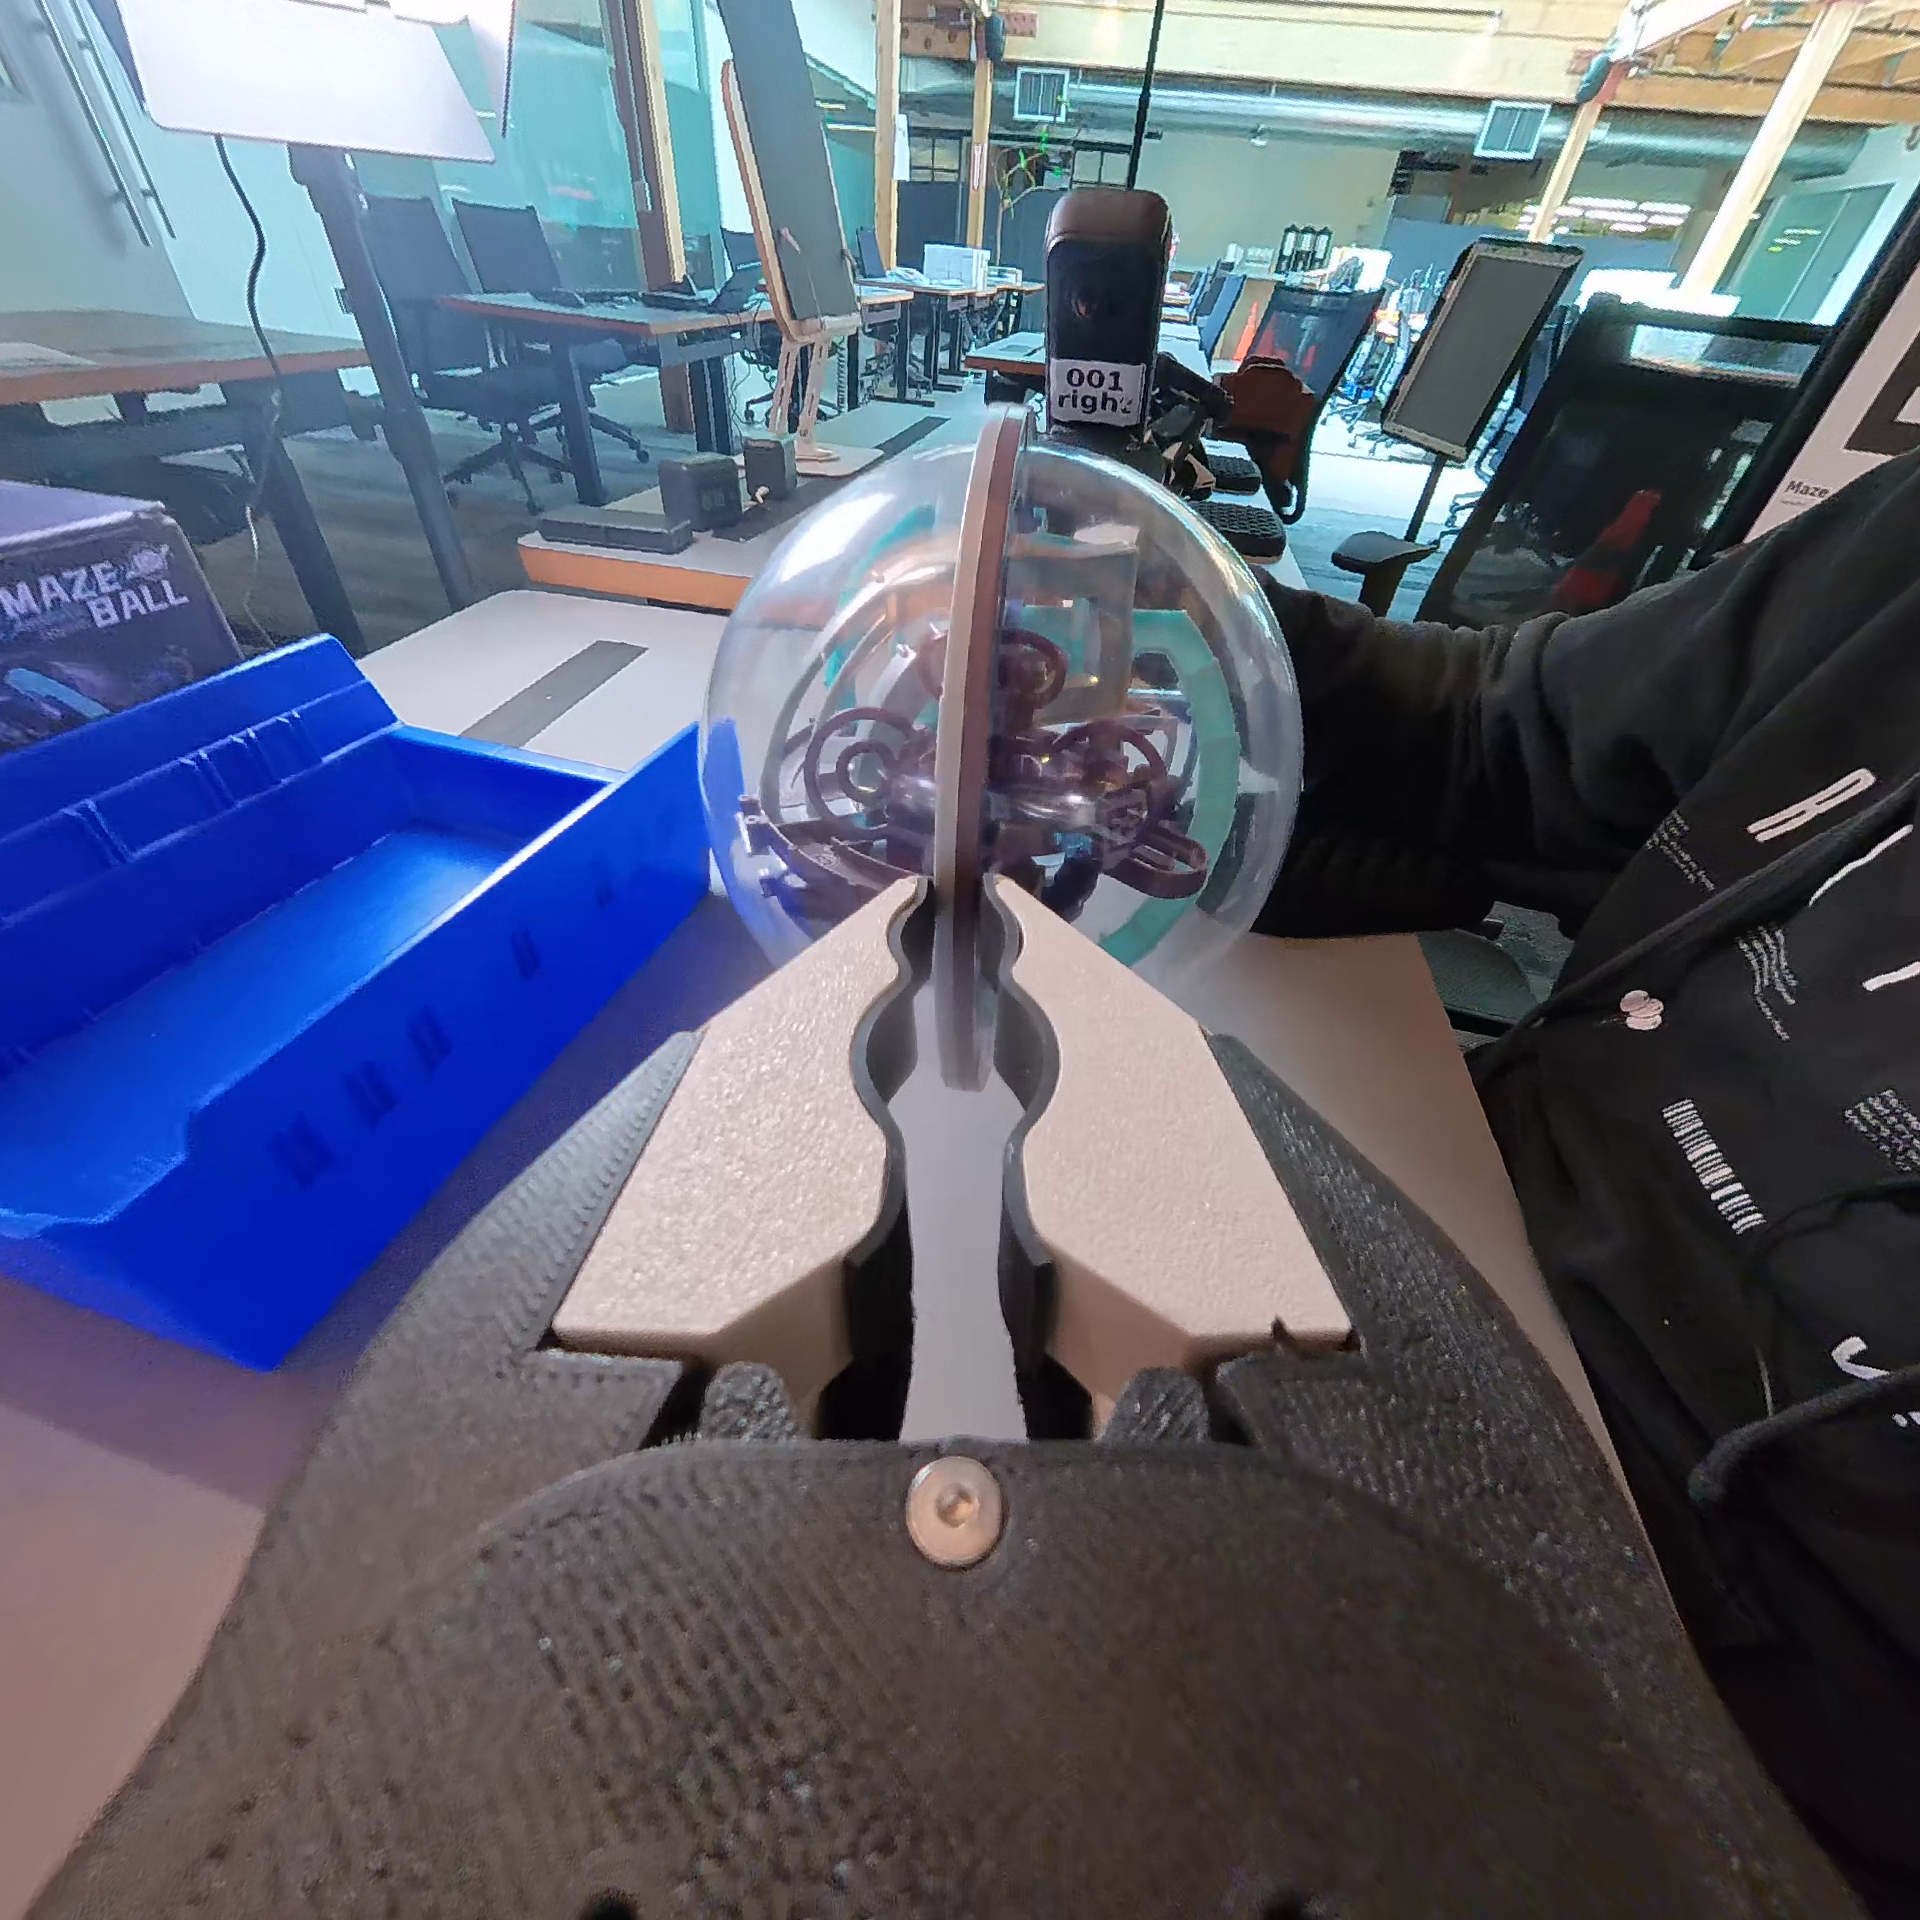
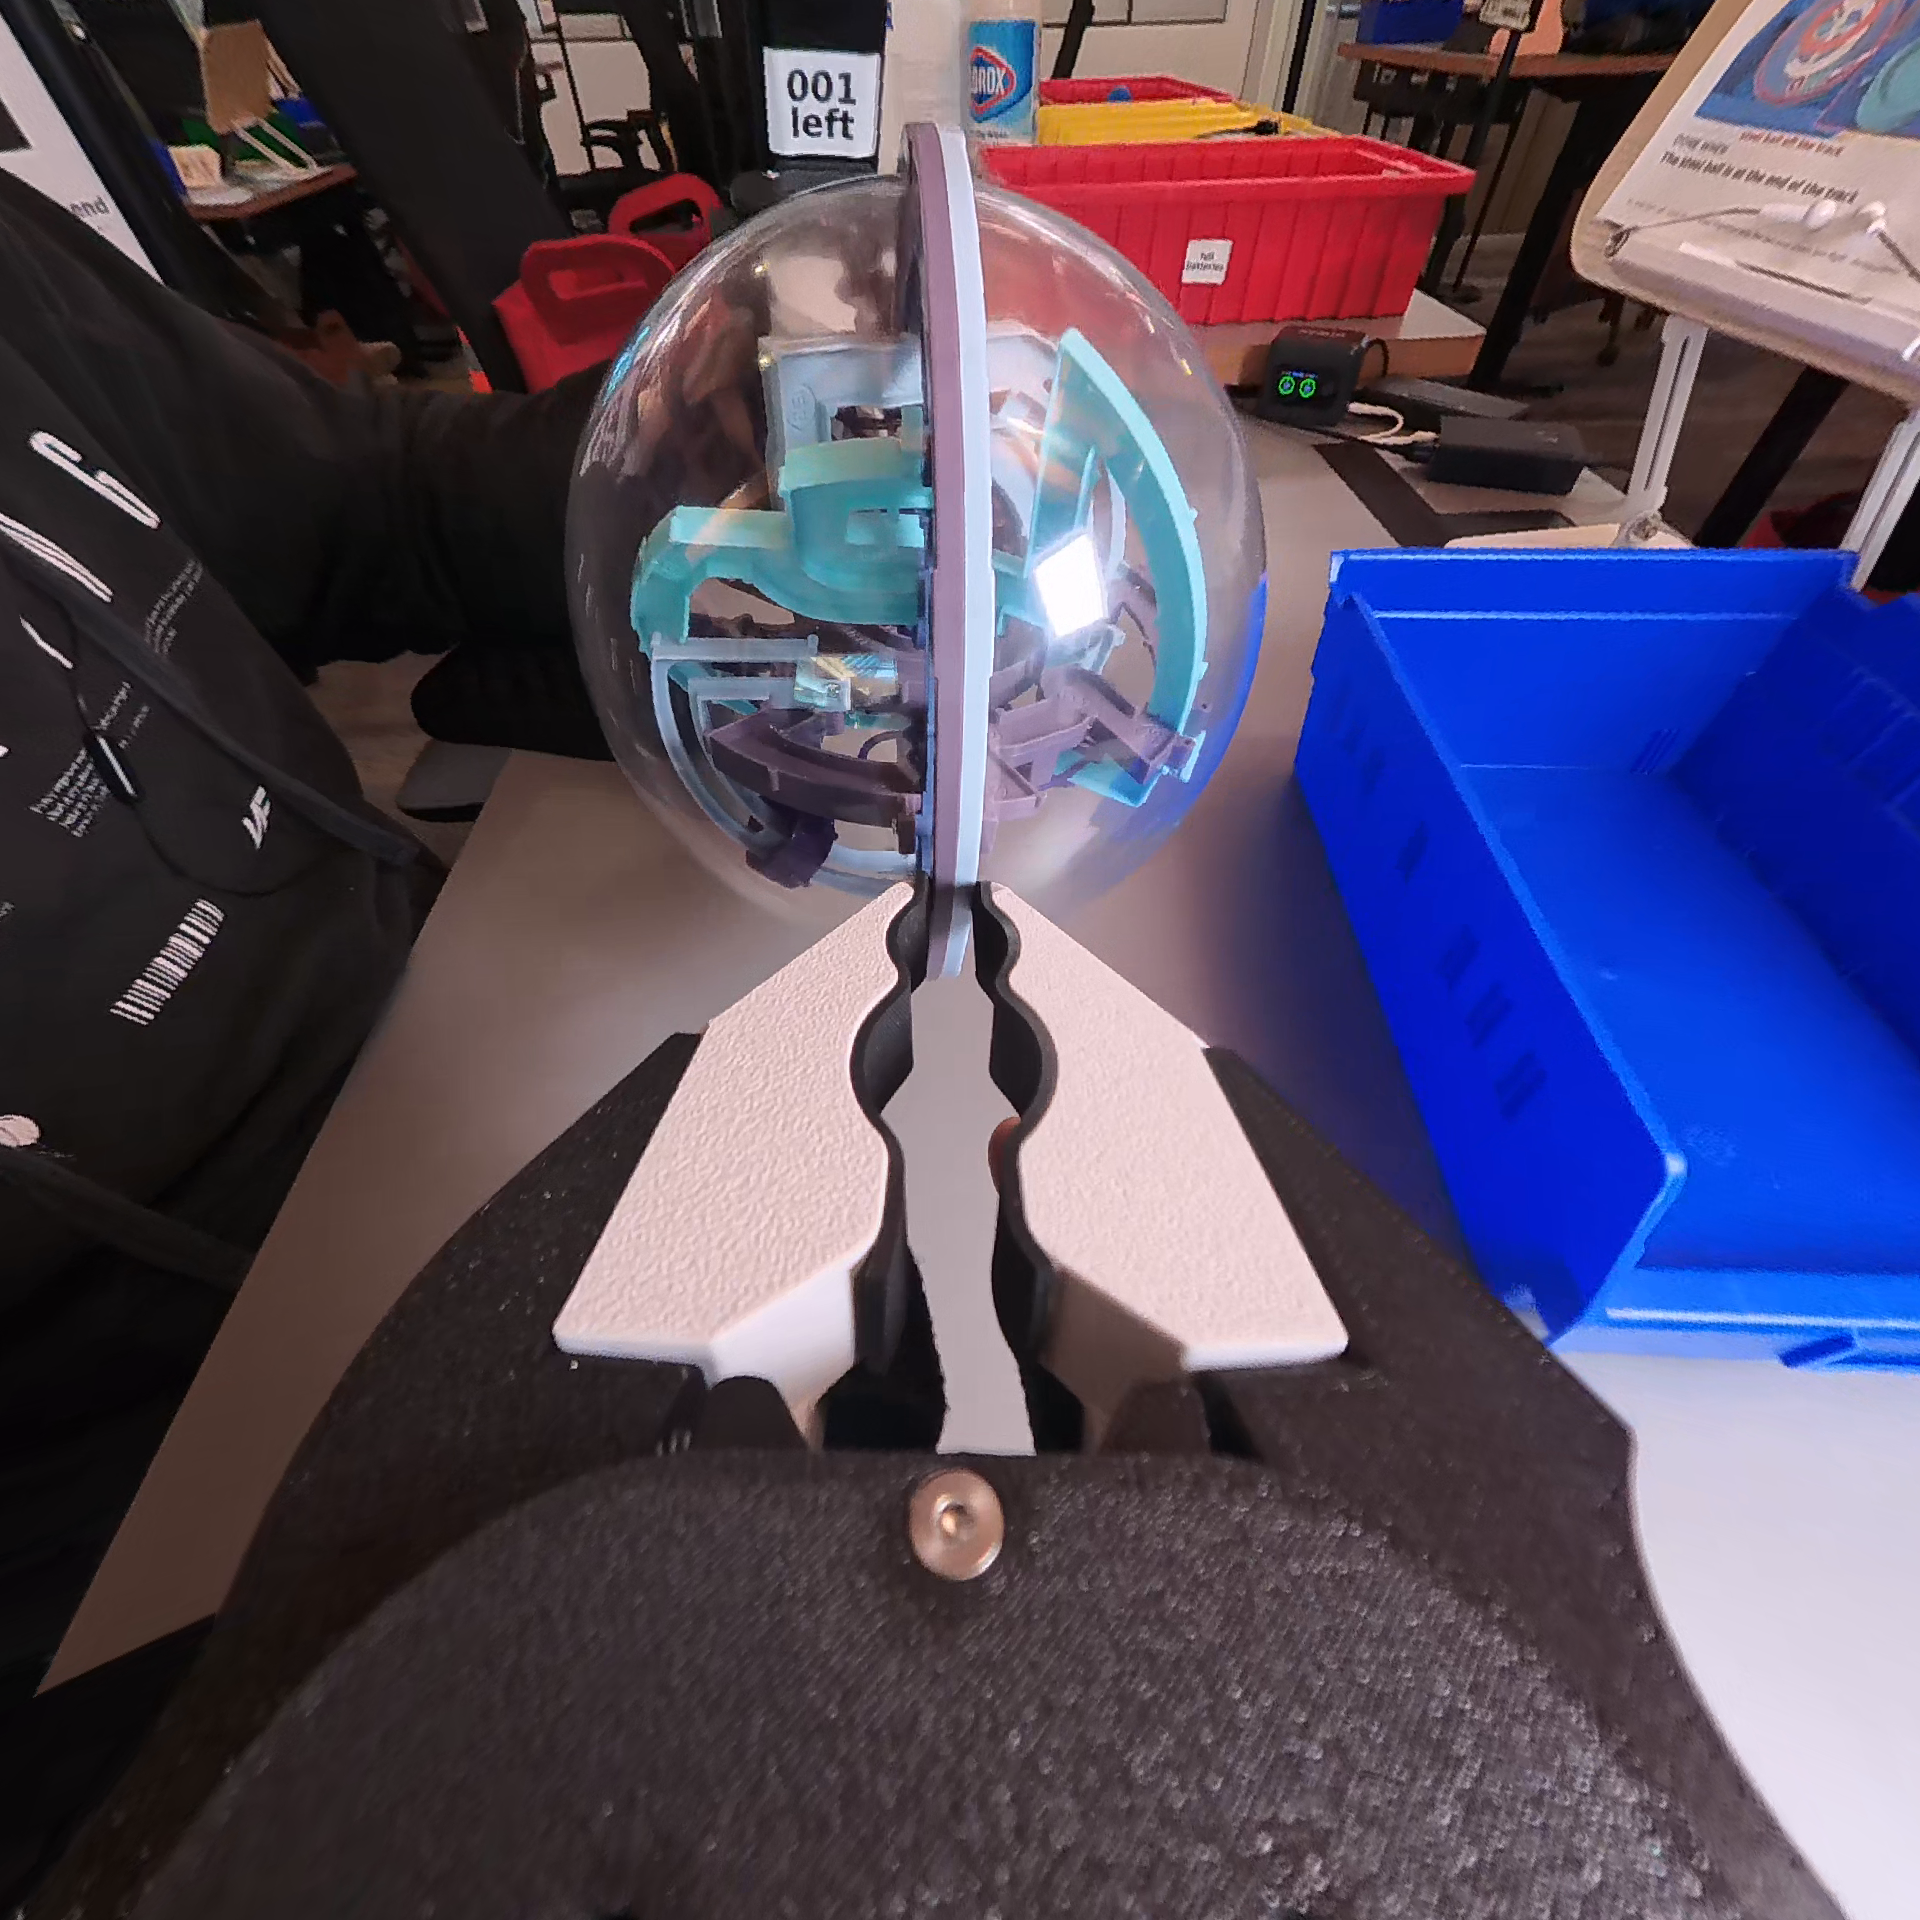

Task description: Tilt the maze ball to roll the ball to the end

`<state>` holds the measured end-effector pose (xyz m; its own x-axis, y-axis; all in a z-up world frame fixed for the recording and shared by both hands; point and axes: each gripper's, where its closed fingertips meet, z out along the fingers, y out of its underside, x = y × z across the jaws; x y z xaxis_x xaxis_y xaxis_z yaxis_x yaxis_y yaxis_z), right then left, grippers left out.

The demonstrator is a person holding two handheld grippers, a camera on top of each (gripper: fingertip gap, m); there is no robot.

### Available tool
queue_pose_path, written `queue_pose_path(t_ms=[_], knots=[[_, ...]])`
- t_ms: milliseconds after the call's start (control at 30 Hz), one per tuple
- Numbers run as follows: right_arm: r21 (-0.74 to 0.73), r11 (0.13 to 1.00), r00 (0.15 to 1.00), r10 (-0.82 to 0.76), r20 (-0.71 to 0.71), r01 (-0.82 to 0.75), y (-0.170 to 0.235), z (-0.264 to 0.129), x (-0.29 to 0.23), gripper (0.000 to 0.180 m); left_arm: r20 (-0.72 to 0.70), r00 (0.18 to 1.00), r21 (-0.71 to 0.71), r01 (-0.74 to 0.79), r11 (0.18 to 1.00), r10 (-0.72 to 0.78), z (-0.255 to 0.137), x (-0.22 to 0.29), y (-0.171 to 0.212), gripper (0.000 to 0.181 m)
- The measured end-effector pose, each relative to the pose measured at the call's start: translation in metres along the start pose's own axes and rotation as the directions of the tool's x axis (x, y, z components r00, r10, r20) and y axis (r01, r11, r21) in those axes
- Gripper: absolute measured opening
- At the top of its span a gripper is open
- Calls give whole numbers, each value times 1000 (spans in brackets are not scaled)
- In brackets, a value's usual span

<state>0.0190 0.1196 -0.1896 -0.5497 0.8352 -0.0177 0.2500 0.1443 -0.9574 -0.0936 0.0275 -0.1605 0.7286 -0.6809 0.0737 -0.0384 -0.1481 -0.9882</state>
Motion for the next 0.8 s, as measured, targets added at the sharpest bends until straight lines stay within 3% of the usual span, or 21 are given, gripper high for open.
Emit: queue_pose_path(t_ms=[800], knots=[[-51, 985, 984, 166, 62, -163, 42, 6, -18, 5, -45, 976, -62, 212, 975, -215, 10, 7, 50, 7]])
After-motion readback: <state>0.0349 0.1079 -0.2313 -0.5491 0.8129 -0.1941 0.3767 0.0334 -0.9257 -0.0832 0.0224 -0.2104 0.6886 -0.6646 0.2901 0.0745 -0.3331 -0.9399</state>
